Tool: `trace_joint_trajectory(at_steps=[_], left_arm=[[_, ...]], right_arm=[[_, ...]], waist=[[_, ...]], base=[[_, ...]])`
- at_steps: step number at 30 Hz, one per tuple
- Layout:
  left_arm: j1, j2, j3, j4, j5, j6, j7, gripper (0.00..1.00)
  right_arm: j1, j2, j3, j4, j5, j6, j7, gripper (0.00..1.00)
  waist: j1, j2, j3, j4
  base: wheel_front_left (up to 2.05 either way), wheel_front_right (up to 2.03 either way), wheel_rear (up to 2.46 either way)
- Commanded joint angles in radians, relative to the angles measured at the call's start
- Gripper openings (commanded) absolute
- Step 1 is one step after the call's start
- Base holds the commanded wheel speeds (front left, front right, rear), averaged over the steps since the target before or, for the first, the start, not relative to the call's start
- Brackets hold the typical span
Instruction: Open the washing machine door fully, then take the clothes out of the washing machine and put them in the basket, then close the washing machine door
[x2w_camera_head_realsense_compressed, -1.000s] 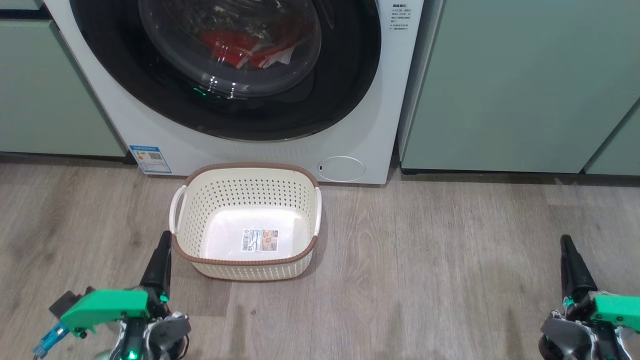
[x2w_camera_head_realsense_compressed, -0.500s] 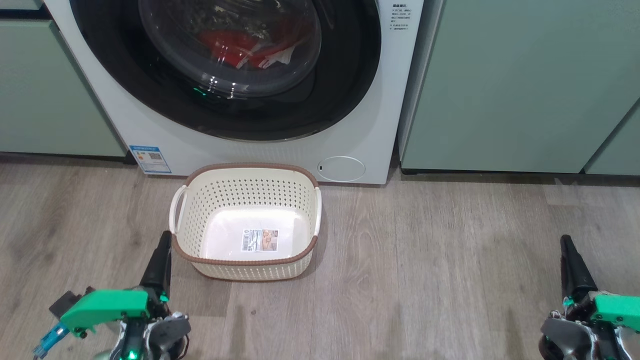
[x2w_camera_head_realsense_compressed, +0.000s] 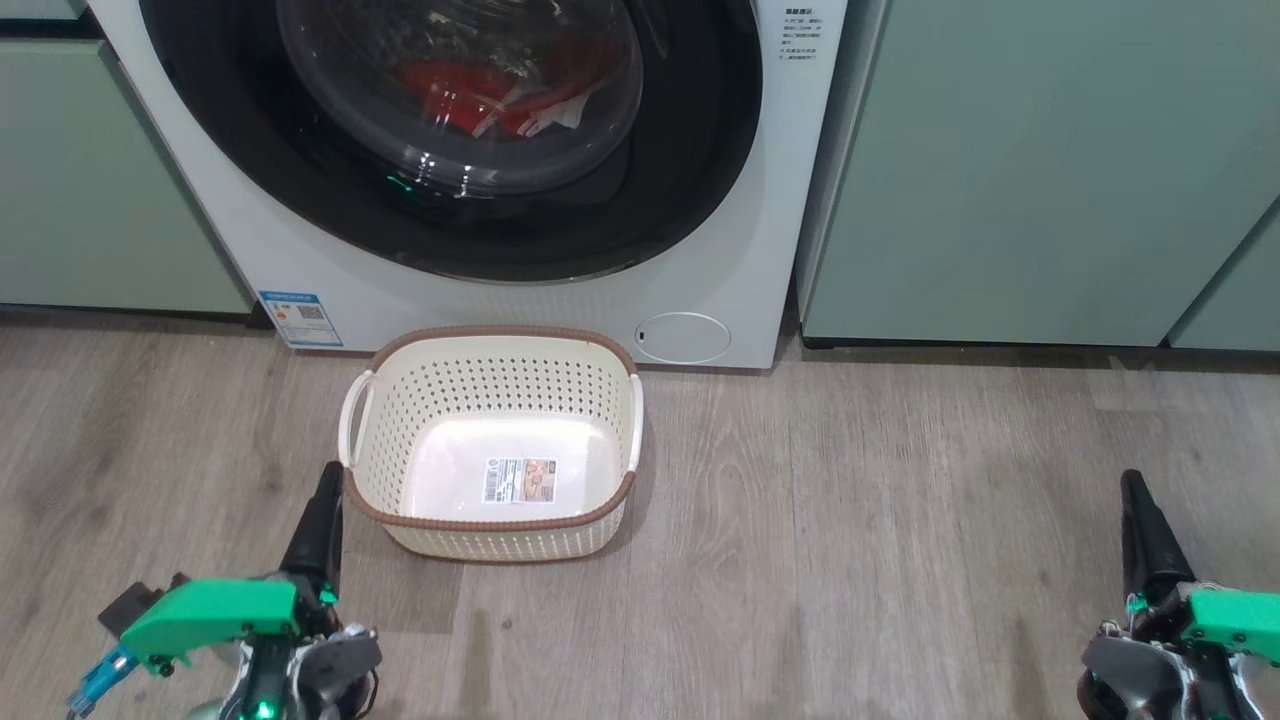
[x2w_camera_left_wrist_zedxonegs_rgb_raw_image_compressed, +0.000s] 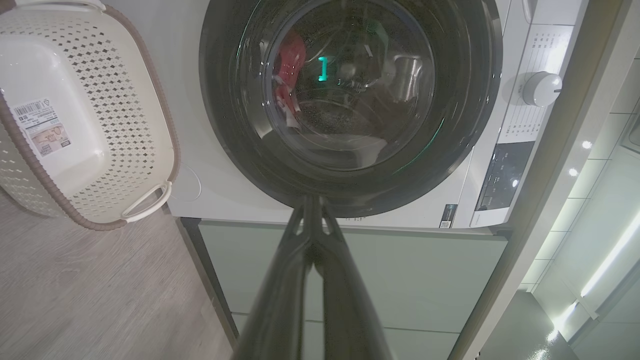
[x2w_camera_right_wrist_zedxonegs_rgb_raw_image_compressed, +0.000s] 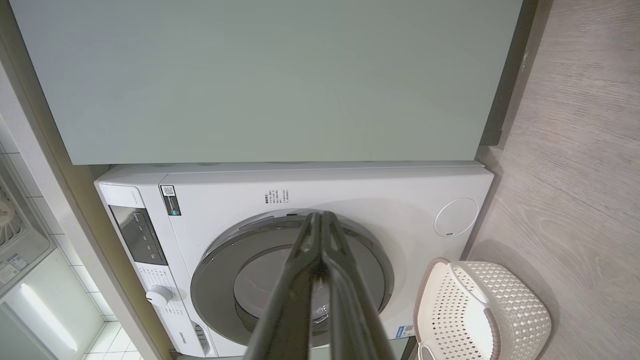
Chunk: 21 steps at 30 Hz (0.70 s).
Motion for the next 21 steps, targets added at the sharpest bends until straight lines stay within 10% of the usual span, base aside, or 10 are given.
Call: trace_joint_trajectory(at_steps=[1, 3, 4, 21], left_arm=[[-0.056, 0.005, 0.032, -0.033, 0.004, 0.001, 0.007, 0.00], [-0.056, 0.005, 0.032, -0.033, 0.004, 0.001, 0.007, 0.00], [0.001, 0.000, 0.000, 0.003, 0.000, 0.000, -0.001, 1.00], [0.036, -0.006, 0.005, 0.057, 0.063, 0.000, -0.037, 1.00]], right_arm=[[-0.046, -0.008, 0.019, -0.036, -0.011, -0.001, 0.007, 0.00], [-0.046, -0.008, 0.019, -0.036, -0.011, -0.001, 0.007, 0.00], [0.000, 0.001, 0.000, 0.004, 0.000, 0.000, 0.000, 1.00], [0.021, 0.013, 0.029, 0.056, -0.031, 0.000, -0.037, 1.00]], waist=[[0.0000, -0.0001, 0.000, 0.000], [0.0000, -0.0001, 0.000, 0.000], [0.0000, -0.0001, 0.000, 0.000], [0.0000, -0.0001, 0.003, 0.000]], base=[[0.00, 0.00, 0.00], [0.00, 0.00, 0.00], [0.00, 0.00, 0.00], [0.00, 0.00, 0.00]])
